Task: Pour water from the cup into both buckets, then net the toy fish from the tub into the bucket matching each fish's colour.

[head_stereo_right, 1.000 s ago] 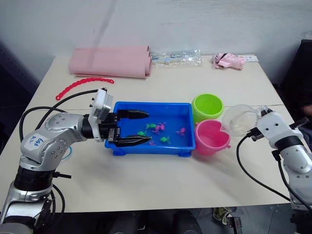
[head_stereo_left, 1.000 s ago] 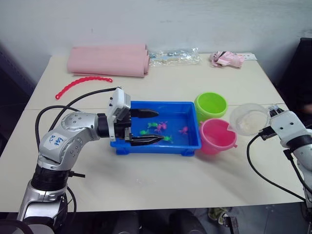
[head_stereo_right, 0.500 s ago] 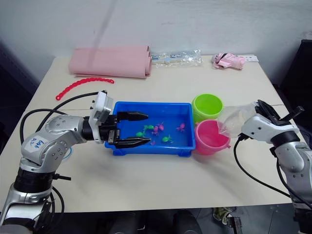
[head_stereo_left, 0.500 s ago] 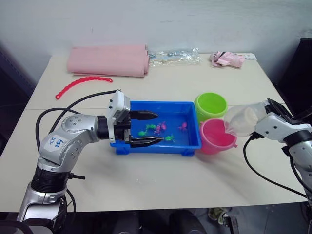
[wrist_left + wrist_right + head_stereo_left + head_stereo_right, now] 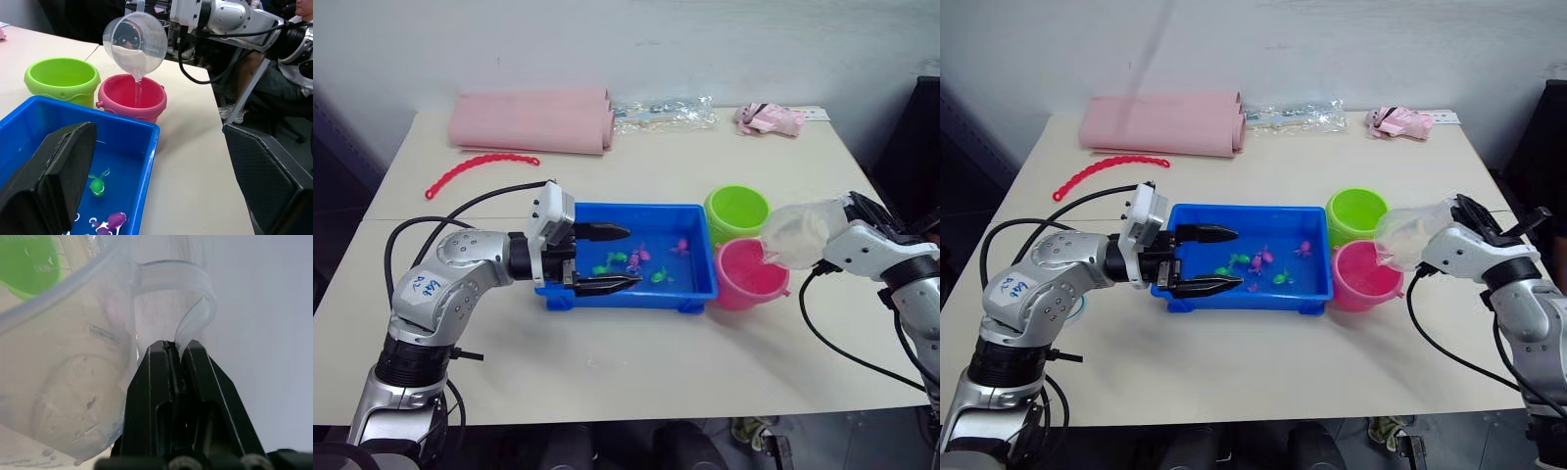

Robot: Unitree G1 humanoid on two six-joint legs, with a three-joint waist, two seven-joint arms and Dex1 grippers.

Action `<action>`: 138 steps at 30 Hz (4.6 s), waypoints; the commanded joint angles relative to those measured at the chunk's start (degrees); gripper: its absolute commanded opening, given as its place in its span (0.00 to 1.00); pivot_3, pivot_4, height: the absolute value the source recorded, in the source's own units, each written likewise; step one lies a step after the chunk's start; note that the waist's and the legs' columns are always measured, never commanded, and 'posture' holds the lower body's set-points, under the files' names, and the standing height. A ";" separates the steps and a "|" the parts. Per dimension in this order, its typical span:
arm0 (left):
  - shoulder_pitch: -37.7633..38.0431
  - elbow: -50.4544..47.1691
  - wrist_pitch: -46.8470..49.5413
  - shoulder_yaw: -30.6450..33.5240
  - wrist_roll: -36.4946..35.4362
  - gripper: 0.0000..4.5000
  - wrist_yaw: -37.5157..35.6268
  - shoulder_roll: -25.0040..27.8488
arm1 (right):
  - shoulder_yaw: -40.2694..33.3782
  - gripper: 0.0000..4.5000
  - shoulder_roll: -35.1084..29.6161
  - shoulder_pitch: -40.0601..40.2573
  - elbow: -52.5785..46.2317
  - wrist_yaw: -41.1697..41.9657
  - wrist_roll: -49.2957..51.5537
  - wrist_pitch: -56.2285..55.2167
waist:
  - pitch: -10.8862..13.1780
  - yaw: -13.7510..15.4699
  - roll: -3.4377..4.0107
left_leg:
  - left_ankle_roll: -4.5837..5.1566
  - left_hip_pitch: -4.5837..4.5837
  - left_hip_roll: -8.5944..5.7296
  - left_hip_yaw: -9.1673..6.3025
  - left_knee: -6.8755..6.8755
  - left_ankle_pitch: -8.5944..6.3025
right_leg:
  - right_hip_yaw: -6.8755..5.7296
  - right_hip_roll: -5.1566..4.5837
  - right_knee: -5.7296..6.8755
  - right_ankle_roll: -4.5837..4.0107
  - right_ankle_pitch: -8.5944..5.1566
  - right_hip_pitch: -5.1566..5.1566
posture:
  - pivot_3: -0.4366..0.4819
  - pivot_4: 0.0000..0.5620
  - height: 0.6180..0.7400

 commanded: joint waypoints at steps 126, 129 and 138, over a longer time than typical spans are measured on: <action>-4.25 1.27 0.74 -0.74 -0.49 1.00 -3.89 -1.80 | -28.15 0.99 6.49 26.47 -12.95 17.19 51.06 40.44 | 0.04 0.12 0.08 | -0.03 0.01 0.00 0.01 -0.08 0.03 | 0.15 0.09 -0.17 0.00 0.00 0.01 | 0.48 0.27 1.00; -3.89 1.12 1.52 -0.02 -1.29 1.00 -3.48 -2.04 | -30.78 0.99 -0.43 28.68 -15.66 23.69 54.02 44.76 | 0.05 0.13 0.07 | -0.03 0.01 0.01 0.00 -0.06 0.02 | 0.14 0.09 -0.27 0.00 0.00 0.03 | 0.48 0.27 1.00; 0.21 -2.23 3.41 3.50 -2.97 1.00 -0.37 -1.03 | -43.57 0.99 -21.25 19.74 -18.32 46.90 83.59 66.50 | 0.16 0.12 -0.17 | 0.00 0.00 0.13 -0.04 -0.04 0.01 | 0.19 0.29 -0.39 0.00 0.00 0.08 | 0.48 0.27 1.00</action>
